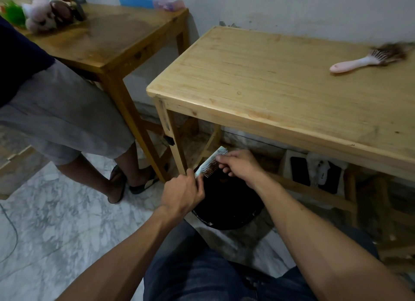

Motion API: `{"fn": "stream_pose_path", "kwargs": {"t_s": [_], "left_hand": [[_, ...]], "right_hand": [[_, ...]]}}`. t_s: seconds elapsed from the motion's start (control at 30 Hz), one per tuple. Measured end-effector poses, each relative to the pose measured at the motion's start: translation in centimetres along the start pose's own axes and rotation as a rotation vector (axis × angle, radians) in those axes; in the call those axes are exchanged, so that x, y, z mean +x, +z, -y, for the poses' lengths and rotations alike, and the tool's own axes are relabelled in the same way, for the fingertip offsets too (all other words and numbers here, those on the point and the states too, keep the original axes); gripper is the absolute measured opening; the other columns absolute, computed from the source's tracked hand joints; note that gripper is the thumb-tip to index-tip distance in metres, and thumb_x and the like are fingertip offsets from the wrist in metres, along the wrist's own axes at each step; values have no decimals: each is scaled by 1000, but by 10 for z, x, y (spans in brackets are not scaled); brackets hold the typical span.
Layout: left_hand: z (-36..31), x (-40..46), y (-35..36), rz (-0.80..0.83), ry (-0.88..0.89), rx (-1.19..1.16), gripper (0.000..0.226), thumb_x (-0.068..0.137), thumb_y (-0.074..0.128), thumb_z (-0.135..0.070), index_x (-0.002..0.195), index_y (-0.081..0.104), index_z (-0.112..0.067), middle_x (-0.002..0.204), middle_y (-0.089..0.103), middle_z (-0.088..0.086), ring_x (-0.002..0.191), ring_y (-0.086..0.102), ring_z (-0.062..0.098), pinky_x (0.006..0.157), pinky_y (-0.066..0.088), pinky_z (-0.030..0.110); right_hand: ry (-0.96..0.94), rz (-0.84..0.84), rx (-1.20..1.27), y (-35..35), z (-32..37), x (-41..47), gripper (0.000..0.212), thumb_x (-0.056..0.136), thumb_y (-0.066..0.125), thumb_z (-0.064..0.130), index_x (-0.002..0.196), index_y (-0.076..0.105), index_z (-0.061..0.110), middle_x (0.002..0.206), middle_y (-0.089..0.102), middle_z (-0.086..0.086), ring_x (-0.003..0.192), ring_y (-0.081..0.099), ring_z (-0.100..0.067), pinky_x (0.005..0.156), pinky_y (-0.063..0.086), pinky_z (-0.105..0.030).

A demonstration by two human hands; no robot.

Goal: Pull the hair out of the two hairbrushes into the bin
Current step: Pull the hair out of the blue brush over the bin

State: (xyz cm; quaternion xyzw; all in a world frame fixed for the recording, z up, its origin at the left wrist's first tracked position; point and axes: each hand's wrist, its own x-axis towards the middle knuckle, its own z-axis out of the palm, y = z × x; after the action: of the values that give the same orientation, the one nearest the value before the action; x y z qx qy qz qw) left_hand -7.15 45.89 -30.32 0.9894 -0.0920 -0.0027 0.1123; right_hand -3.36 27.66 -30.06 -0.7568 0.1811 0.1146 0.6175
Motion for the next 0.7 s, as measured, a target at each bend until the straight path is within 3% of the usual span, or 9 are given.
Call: {"fn": "stream_pose_path", "kwargs": {"t_s": [0.2,0.3,0.43,0.5,0.57,0.7], "left_hand": [[11,1,4,-11,-21,-108,40,104,32,-46,101,55,-14,69,64,2,54,62,24,54,55,39],[6,2,5,-30,-31,-98,37,104,34,-45,100,54,-15,68,59,-1,51,54,20,48,42,31],[6,5,6,25,-135,-161,41,103,35,-43,95,60,-11,75,64,5,61,61,24,55,48,34],[14,5,8,64,-200,-157,42,103,36,-42,96,61,-9,74,60,3,60,57,22,54,42,32],[21,2,10,65,-210,-135,39,103,36,-42,98,59,-10,72,57,1,58,54,19,53,37,31],[16,0,8,62,-153,-162,34,104,36,-43,89,52,-17,69,58,0,54,54,16,49,37,30]], "right_hand": [[-8,-51,122,-17,2,0,15,90,71,22,78,76,14,68,68,2,56,55,-6,53,44,-20],[31,-119,195,-25,-1,0,19,88,72,22,72,74,14,66,67,-1,57,55,-11,55,45,-24],[74,-237,518,-35,-2,-3,16,90,68,15,76,73,10,64,65,-3,53,55,-10,48,44,-20],[102,-277,639,-45,0,-4,15,93,65,13,79,72,10,61,65,0,53,55,-8,49,44,-19],[136,-253,552,-53,-2,-3,18,94,64,16,78,71,13,59,66,2,52,54,-8,52,43,-20],[186,-140,193,-48,-19,3,20,97,61,22,85,74,13,79,71,-3,57,56,-10,50,46,-20]]}}
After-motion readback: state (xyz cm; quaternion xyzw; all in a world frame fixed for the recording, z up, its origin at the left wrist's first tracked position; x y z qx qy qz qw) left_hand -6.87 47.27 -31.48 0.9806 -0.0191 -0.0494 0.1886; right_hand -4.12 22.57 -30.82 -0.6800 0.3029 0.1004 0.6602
